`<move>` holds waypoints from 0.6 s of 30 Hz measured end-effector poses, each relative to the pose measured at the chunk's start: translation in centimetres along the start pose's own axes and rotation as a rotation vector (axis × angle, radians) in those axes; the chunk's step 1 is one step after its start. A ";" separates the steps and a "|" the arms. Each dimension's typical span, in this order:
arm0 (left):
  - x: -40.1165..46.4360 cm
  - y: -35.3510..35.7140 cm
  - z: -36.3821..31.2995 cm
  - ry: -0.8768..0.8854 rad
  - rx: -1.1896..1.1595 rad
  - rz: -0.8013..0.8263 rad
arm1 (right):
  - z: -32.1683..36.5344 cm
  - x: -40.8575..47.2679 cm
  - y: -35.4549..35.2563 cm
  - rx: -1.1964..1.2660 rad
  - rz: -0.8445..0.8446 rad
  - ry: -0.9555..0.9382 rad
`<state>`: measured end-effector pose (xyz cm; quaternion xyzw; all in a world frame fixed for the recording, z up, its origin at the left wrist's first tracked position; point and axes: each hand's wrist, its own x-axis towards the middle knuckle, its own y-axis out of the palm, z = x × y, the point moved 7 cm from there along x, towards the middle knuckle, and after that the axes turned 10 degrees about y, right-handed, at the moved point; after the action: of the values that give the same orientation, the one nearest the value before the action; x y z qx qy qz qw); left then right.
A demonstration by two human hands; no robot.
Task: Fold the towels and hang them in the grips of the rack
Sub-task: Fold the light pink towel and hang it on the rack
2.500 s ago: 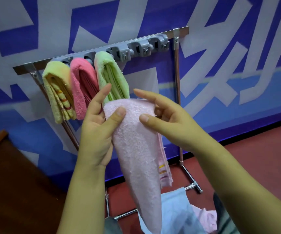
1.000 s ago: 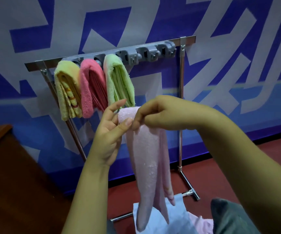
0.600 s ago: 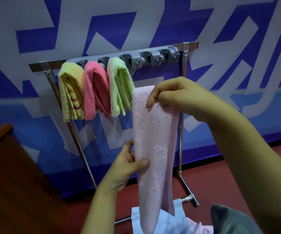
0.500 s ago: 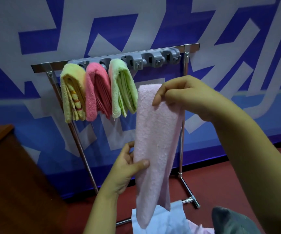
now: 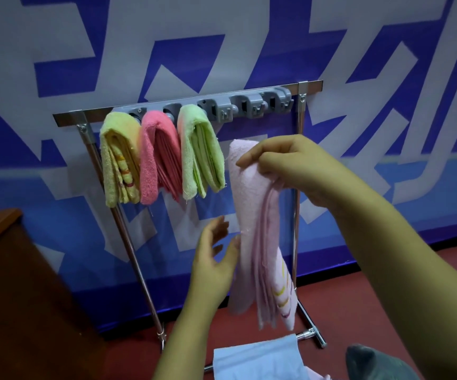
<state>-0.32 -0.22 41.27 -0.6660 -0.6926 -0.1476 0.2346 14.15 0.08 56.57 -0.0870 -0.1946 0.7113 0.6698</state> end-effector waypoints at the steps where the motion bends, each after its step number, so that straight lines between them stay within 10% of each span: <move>1: -0.1 0.8 -1.0 0.018 -0.048 0.027 | -0.1 0.2 0.0 0.006 -0.017 0.007; 18: 9.7 4.4 -6.5 0.190 0.429 -0.099 | 2.5 5.7 -5.1 0.288 -0.074 0.061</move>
<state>4.81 4.96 51.34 -0.5492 -0.7148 -0.0706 0.4272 17.32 5.47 61.65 -0.0044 -0.0728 0.7038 0.7066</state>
